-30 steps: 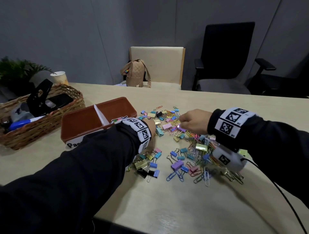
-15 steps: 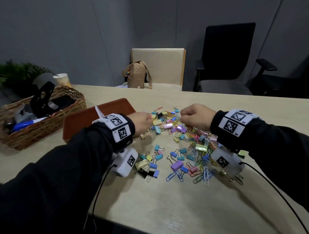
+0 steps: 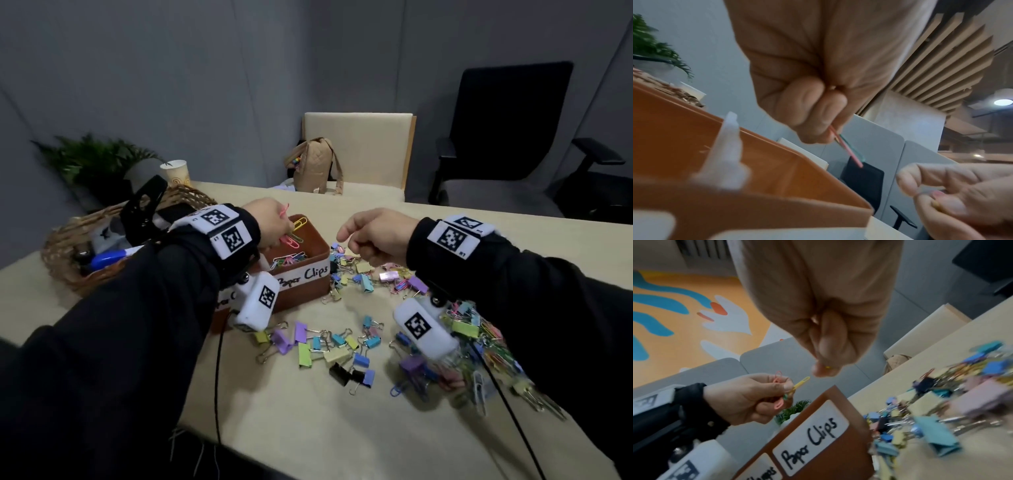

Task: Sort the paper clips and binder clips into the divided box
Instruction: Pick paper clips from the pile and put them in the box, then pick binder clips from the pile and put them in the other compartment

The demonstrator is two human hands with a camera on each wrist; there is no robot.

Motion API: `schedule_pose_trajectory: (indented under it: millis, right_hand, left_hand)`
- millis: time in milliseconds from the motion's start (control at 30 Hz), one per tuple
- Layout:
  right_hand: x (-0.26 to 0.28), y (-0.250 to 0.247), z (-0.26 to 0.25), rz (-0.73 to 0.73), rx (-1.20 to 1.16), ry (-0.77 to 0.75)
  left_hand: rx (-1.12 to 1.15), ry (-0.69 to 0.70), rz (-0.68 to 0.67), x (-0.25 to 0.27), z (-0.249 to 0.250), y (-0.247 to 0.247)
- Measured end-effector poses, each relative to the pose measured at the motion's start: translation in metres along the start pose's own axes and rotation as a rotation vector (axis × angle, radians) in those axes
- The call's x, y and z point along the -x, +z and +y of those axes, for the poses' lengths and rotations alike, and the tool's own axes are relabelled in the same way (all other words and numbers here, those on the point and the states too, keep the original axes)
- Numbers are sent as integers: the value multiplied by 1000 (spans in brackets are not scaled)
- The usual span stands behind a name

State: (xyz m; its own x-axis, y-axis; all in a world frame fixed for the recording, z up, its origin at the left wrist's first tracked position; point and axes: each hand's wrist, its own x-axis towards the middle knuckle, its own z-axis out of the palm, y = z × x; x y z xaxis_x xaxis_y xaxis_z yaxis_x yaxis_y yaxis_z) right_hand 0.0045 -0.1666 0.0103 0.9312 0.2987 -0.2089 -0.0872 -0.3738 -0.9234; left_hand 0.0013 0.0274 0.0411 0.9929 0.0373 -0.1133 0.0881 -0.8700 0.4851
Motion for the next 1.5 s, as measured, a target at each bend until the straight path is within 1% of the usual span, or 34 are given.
schedule_pose_trajectory:
  millis: [100,200,300,367,467,533,600,700,767,833,1000,1100,1200,1300,1500]
  right_hand:
    - [-13,16,-10,47,8,-87]
    - [-26,37,-21,85,33,-210]
    - [-32,57,-25,49,45,-248]
    - [-34,66,-24,1,77,-262]
    - [-32,69,-20,-42,208,-287]
    - [-24,64,-20,-30,228,-321]
    - [-16,57,-19,4,238,-380]
    - [-1,39,-19,71,315,-415]
    - [10,23,-14,124,395,-403]
    - [23,6,-6,142,511,-366]
    - [60,-32,28,56,938,-206]
    - [80,-51,51,13,1052,-111]
    - [97,-62,68,-71,1089,-51]
    - [109,-61,78,-178,1084,-60]
    - [121,-61,87,-288,1130,-96]
  left_hand:
    - [-36,-14,5,-3,-1,3]
    - [-10,-18,-30,-4,-3,11]
    - [-71,11,-30,3,-3,11]
    - [-146,27,4,7,-5,9]
    - [-210,31,114,16,-9,3]
    - [-188,41,192,23,-8,0]
    - [-171,75,199,29,-5,0]
    - [-186,150,79,34,8,13]
    - [-224,201,4,36,18,30]
    - [-252,254,-61,38,31,48]
    - [-310,401,-223,47,62,92]
    - [-359,464,-287,56,73,119]
    - [-393,509,-356,64,80,137]
    - [-442,537,-415,70,85,146]
    - [-543,542,-403,67,90,149]
